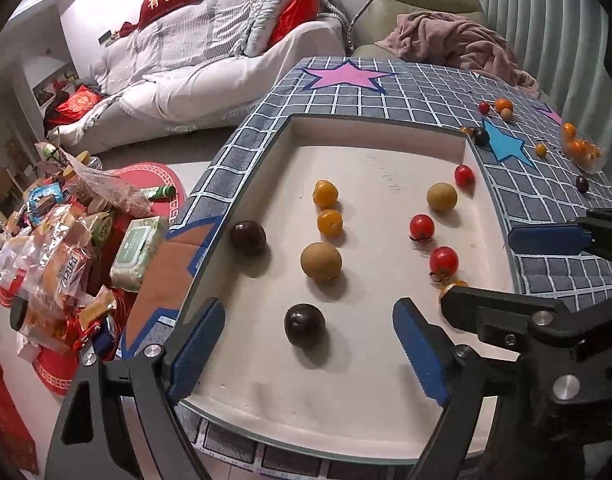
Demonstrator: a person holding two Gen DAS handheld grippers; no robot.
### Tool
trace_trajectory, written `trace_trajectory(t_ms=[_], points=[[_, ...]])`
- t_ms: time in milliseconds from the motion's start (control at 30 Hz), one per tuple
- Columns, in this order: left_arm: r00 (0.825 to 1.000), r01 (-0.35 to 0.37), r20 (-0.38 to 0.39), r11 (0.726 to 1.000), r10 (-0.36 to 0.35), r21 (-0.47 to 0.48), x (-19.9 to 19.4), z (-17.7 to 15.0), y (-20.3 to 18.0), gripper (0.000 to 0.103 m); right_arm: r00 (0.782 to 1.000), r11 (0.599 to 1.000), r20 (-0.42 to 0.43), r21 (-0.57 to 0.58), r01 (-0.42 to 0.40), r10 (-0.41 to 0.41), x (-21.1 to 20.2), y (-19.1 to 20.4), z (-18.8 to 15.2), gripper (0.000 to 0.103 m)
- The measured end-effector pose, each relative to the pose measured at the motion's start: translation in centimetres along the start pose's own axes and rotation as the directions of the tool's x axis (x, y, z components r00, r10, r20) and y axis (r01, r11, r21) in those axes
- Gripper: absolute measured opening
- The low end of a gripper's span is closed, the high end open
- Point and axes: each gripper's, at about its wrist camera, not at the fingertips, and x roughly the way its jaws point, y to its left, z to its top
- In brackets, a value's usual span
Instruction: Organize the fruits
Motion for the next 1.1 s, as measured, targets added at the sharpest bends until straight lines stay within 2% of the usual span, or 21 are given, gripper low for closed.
trace_trajectory(t_ms=[67, 100, 133, 167, 200, 400, 533, 800, 1000, 1100], points=[[1.0, 0.013, -0.011, 1.0, -0.013, -0.007, -0.2, 0.2, 0.1, 0.091, 1.0, 1.0, 0.0, 0.012, -0.002, 0.002, -0.4, -0.1, 0.1, 0.086], [1.0, 0.021, -0.02, 1.0, -0.021, -0.014, -0.3, 0.2, 0.1, 0.103, 1.0, 1.0, 0.001, 0.018, -0.002, 0.002, -0.7, -0.1, 0.1, 0.087], [1.0, 0.022, -0.019, 1.0, -0.022, -0.02, -0.5, 0.2, 0.1, 0.103, 1.0, 1.0, 0.0, 0.024, -0.003, 0.003, -1.0, -0.2, 0.1, 0.091], [0.999, 0.031, -0.019, 0.999, -0.032, -0.021, -0.8, 0.3, 0.1, 0.103, 1.0, 1.0, -0.001, 0.027, -0.002, 0.002, -1.2, -0.3, 0.1, 0.101], [0.999, 0.036, -0.019, 0.999, -0.036, -0.018, -1.0, 0.3, 0.0, 0.103, 1.0, 1.0, 0.003, 0.029, -0.003, 0.003, -1.5, -0.2, 0.1, 0.103], [0.996, 0.069, -0.056, 0.997, -0.071, -0.032, -1.8, 0.4, -0.1, 0.103, 0.998, 0.998, 0.013, 0.028, 0.055, -0.055, -3.1, -0.1, 0.2, 0.103], [0.996, 0.065, -0.062, 0.997, -0.067, -0.041, -2.7, 0.3, -0.2, 0.103, 0.995, 0.995, 0.028, 0.031, 0.097, -0.098, -4.4, -0.3, 0.1, 0.103], [0.996, -0.023, -0.091, 0.999, 0.019, -0.044, -4.0, -0.2, -0.5, 0.103, 0.992, 0.992, 0.035, 0.009, 0.122, -0.122, -5.7, -0.1, -0.6, 0.103], [0.994, -0.052, -0.1, 0.998, 0.048, -0.034, -4.9, -0.3, -1.1, 0.103, 0.992, 0.992, 0.02, -0.005, 0.126, -0.126, -5.7, 0.0, -0.9, 0.103], [0.994, -0.045, -0.104, 0.998, 0.041, -0.037, -5.2, -0.3, -1.3, 0.103, 0.992, 0.993, 0.019, 0.001, 0.121, -0.121, -5.8, -0.1, -1.0, 0.103]])
